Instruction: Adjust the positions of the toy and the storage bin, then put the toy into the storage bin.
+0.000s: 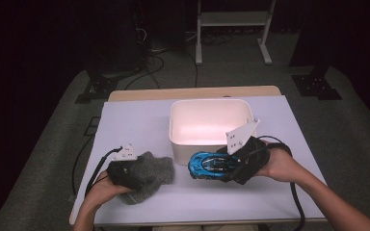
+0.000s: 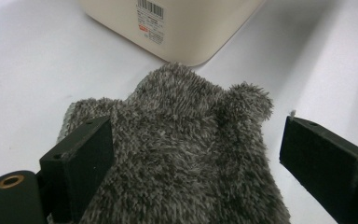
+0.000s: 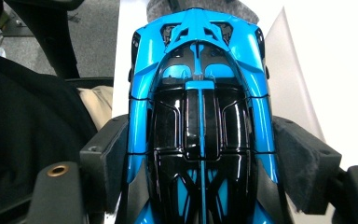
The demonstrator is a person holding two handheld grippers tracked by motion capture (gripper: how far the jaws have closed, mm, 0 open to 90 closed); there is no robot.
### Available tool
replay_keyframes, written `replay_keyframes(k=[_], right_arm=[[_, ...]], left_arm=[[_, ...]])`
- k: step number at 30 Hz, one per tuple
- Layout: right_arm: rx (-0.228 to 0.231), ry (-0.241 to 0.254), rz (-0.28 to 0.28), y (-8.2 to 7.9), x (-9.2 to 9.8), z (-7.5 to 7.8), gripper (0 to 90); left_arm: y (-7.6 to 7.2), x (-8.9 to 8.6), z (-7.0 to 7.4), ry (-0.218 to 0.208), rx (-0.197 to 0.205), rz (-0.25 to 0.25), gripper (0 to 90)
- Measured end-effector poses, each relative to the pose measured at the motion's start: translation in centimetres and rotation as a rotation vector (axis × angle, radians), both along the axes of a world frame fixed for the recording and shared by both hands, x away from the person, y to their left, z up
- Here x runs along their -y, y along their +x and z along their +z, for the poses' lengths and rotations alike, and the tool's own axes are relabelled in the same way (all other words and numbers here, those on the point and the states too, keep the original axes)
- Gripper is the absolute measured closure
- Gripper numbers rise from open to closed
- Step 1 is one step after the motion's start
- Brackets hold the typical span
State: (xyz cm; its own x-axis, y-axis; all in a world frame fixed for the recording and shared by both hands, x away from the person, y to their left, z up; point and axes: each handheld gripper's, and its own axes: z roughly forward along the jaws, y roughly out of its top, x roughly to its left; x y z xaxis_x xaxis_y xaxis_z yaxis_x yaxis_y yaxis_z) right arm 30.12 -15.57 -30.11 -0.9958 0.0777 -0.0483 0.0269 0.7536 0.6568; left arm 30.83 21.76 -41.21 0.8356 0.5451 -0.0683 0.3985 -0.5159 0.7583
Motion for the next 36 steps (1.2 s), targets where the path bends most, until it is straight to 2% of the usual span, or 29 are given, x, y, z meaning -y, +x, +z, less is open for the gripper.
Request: replay_keyframes(k=[3, 8, 12, 15, 21, 28, 34, 36], right_arm=[[0.000, 0.004, 0.000, 0.5, 0.0, 1.2, 25.2], [0.026, -0.008, -0.001, 1.5, 0.0, 3.6, 25.1], [0.034, -0.014, -0.002, 2.3, -0.2, 4.6, 25.1], [0.029, -0.009, 0.004, 3.7, -0.4, 5.2, 25.1], [0.014, -0.018, 0.002, 5.2, -0.7, 5.1, 25.2], [0.011, -0.018, 0.007, 6.2, -1.0, 5.4, 25.2], [0.007, -0.025, -0.002, 8.1, -1.3, 5.6, 25.2], [0.000, -0.027, -0.007, 8.8, -1.4, 5.5, 25.2]], left_arm=[[0.1, -0.1, 0.0, -0.004, -0.002, 0.001, 9.5], [0.2, -0.2, -0.1, -0.009, -0.004, 0.000, 9.5], [0.3, -0.4, -0.2, -0.016, -0.009, 0.009, 9.5], [0.4, -0.6, -0.2, -0.013, -0.010, 0.011, 9.5], [0.3, -0.5, -0.1, -0.019, -0.008, 0.007, 9.5], [0.4, -0.5, -0.3, -0.009, -0.010, 0.007, 9.5], [0.5, -0.6, -0.1, -0.020, -0.005, 0.010, 9.5], [0.5, -0.7, -0.2, -0.012, -0.006, 0.006, 9.5]])
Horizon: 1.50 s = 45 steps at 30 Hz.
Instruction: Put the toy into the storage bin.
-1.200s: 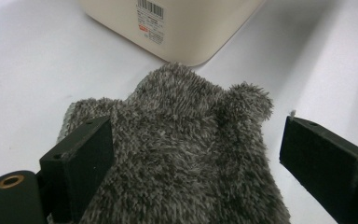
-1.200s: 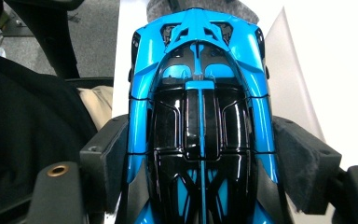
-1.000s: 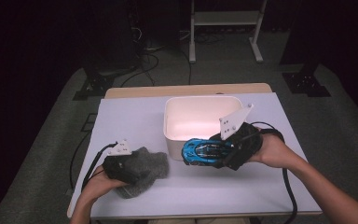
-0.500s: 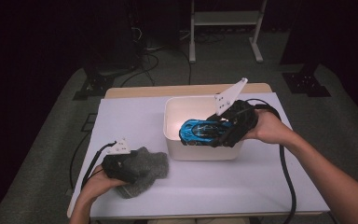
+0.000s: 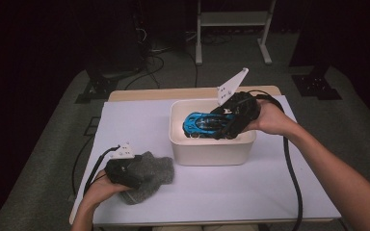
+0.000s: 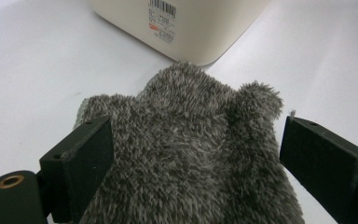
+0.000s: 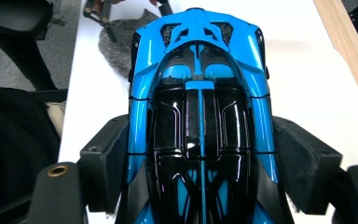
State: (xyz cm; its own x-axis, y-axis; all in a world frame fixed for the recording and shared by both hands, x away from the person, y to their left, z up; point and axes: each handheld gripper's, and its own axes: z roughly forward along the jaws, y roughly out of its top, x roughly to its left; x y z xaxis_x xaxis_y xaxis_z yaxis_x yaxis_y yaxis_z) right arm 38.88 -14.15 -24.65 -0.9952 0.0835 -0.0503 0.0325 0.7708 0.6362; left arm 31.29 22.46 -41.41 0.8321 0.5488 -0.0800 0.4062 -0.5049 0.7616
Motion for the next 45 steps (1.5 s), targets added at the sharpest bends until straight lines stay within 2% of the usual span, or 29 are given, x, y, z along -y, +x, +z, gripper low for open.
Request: replay_keyframes(k=[7, 20, 26, 31, 45], right_arm=[[-0.011, -0.012, 0.003, 1.6, -0.6, -0.5, 25.1], [-0.042, -0.035, 0.008, 3.8, -1.6, -2.8, 25.1], [-0.049, -0.036, 0.005, 4.2, -1.7, -3.3, 25.1], [-0.056, -0.062, 0.011, 4.3, -2.1, -4.1, 25.1], [-0.093, -0.087, 0.008, 5.3, -2.5, -6.0, 25.2]], left_arm=[[-0.1, -0.3, -0.1, -0.006, -0.003, 0.013, 9.5], [-0.1, -0.4, 0.0, -0.002, 0.000, 0.018, 9.5], [-0.1, -0.2, 0.2, -0.003, 0.005, 0.014, 9.5], [-0.2, -0.2, 0.1, 0.005, 0.001, 0.013, 9.5], [-0.1, -0.4, 0.2, 0.004, 0.007, 0.014, 9.5]])
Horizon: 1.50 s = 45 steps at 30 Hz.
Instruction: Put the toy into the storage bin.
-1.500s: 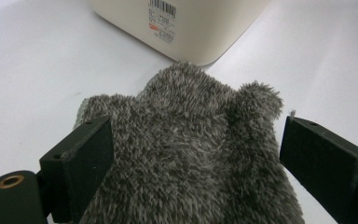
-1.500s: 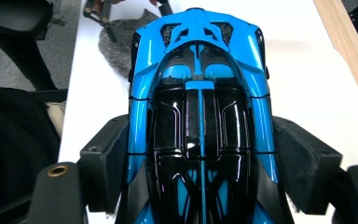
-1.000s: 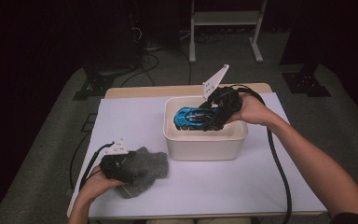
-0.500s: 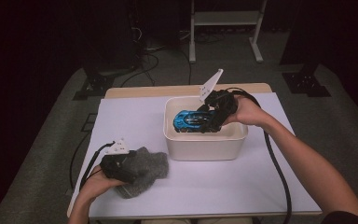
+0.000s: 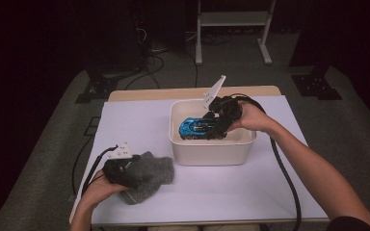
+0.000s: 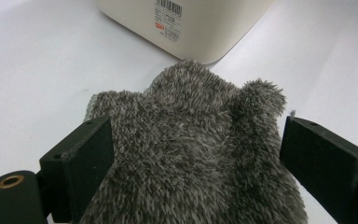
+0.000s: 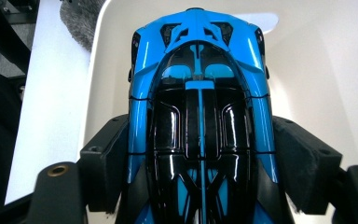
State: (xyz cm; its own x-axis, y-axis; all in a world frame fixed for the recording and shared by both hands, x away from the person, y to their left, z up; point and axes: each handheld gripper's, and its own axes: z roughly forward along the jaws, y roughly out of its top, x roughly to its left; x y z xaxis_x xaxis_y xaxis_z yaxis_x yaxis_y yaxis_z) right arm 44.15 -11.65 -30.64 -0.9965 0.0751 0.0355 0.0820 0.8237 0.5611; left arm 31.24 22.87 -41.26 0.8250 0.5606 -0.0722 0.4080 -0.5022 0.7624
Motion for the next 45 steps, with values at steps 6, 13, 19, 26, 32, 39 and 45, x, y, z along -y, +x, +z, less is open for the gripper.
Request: replay_keyframes(k=[6, 13, 19, 26, 32, 39, 45], right_arm=[[-0.020, -0.006, -0.001, 0.2, -0.2, -0.7, 25.1], [-0.041, -0.023, 0.008, 0.3, -0.7, -1.7, 25.1], [-0.058, -0.044, 0.003, 0.5, -0.8, -2.5, 25.1], [-0.083, -0.063, 0.006, 0.8, -1.1, -3.2, 25.1], [-0.099, -0.085, -0.006, 1.2, -1.2, -3.8, 25.1], [-0.107, -0.111, -0.006, 1.4, -1.4, -4.3, 25.1], [-0.112, -0.120, -0.013, 1.4, -1.5, -4.4, 25.1]], left_arm=[[-0.1, 0.1, 0.1, -0.002, 0.001, -0.009, 9.5], [-0.1, 0.1, 0.2, -0.002, 0.004, -0.010, 9.5], [-0.2, 0.0, 0.2, -0.008, 0.004, -0.004, 9.5], [-0.1, 0.0, 0.1, -0.007, 0.003, -0.009, 9.5], [-0.1, -0.1, 0.1, -0.010, 0.001, -0.005, 9.5], [-0.1, 0.0, 0.0, -0.007, -0.002, -0.011, 9.5], [0.0, 0.1, 0.1, -0.008, 0.001, -0.015, 9.5]])
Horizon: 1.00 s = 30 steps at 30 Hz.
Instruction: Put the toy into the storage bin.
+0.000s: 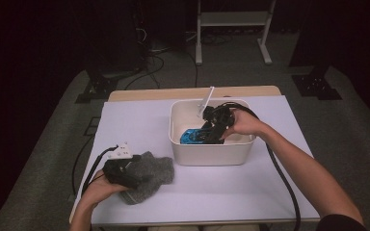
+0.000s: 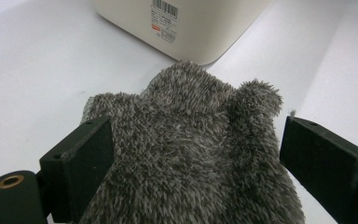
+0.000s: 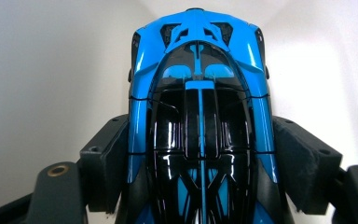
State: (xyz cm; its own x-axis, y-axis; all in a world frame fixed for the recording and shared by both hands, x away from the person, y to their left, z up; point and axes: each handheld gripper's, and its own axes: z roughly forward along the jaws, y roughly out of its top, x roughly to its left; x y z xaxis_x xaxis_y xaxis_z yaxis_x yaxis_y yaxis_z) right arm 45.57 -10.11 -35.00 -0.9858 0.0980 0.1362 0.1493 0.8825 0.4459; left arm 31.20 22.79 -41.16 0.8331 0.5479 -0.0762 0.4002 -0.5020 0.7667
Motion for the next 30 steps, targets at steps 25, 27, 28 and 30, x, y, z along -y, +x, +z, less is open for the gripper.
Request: replay_keyframes(k=[25, 27, 28, 30], right_arm=[[-0.016, -0.073, 0.013, 0.4, -1.5, -1.5, 25.1], [-0.022, -0.078, 0.013, 0.4, -1.5, -1.6, 25.1], [-0.024, -0.073, 0.010, 0.5, -1.5, -1.5, 25.1], [-0.025, -0.072, 0.011, 0.5, -1.5, -1.5, 25.1]], left_arm=[[0.1, 0.1, 0.1, -0.008, 0.001, -0.005, 9.5], [0.0, 0.1, 0.2, -0.008, 0.002, -0.006, 9.5], [0.0, 0.1, 0.2, -0.008, 0.002, -0.005, 9.5], [0.0, 0.1, 0.2, -0.007, 0.003, -0.006, 9.5]])
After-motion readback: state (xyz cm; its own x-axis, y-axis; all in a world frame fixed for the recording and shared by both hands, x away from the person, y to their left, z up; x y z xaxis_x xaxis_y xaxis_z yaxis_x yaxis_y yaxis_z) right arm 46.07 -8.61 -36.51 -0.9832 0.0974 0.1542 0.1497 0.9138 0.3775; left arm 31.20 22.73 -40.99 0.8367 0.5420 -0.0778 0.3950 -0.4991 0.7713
